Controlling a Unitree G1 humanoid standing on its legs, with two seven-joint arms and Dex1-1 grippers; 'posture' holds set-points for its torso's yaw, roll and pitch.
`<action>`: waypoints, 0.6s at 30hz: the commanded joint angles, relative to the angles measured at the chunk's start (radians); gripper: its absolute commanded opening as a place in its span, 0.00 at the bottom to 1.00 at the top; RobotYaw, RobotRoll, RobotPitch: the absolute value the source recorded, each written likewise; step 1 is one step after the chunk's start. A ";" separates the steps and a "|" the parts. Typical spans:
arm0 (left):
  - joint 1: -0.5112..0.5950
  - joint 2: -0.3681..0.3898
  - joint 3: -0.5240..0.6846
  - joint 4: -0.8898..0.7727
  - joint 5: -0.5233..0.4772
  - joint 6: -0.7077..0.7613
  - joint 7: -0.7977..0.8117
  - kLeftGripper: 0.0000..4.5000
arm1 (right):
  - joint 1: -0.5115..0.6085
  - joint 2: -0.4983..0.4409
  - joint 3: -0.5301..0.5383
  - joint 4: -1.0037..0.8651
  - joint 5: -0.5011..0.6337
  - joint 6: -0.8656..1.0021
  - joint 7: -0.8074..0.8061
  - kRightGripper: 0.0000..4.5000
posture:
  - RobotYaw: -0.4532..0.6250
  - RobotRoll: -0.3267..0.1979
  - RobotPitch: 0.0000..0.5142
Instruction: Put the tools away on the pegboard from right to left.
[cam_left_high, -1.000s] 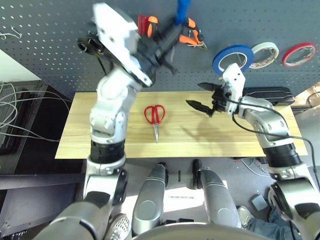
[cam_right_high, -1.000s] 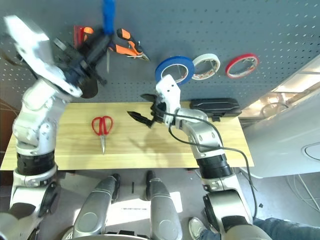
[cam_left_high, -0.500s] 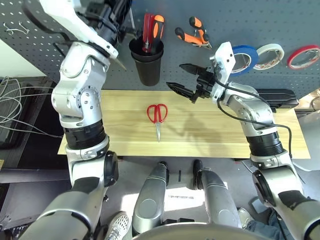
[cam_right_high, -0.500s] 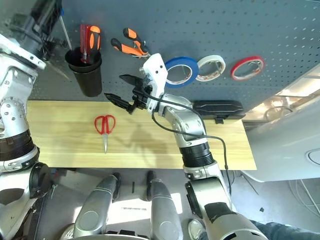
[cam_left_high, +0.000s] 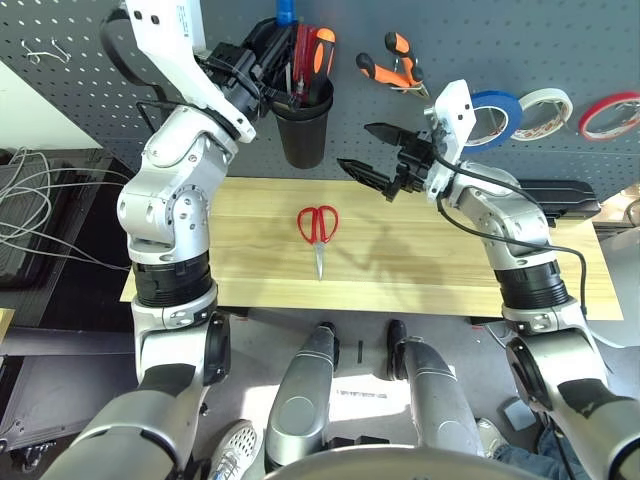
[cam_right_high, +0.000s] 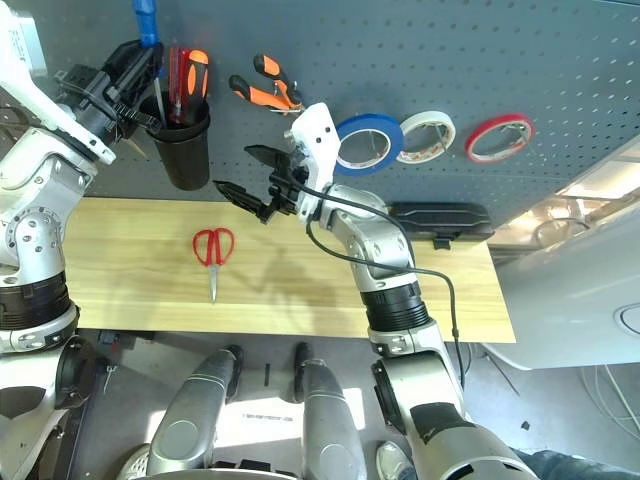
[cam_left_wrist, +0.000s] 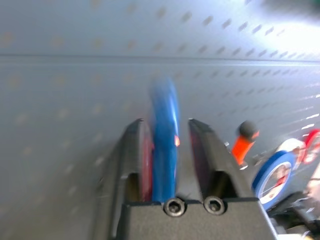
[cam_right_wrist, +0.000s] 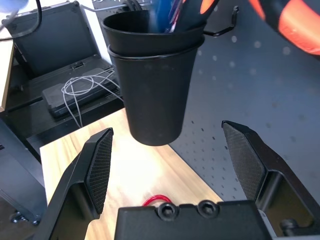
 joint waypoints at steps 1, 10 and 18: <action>0.015 0.013 -0.040 -0.071 -0.046 0.000 -0.075 0.69 | 0.034 -0.016 -0.008 0.001 -0.003 -0.022 0.004 1.00 | 0.57 0.62 0.59; 0.047 0.038 -0.133 -0.188 -0.156 0.192 -0.107 0.99 | 0.158 -0.154 0.060 0.055 -0.124 0.087 -0.021 1.00 | 0.56 0.62 0.58; 0.179 0.047 -0.322 -0.176 -0.086 0.285 -0.106 0.99 | 0.238 -0.232 0.085 0.078 -0.196 0.269 -0.068 1.00 | 0.55 0.62 0.56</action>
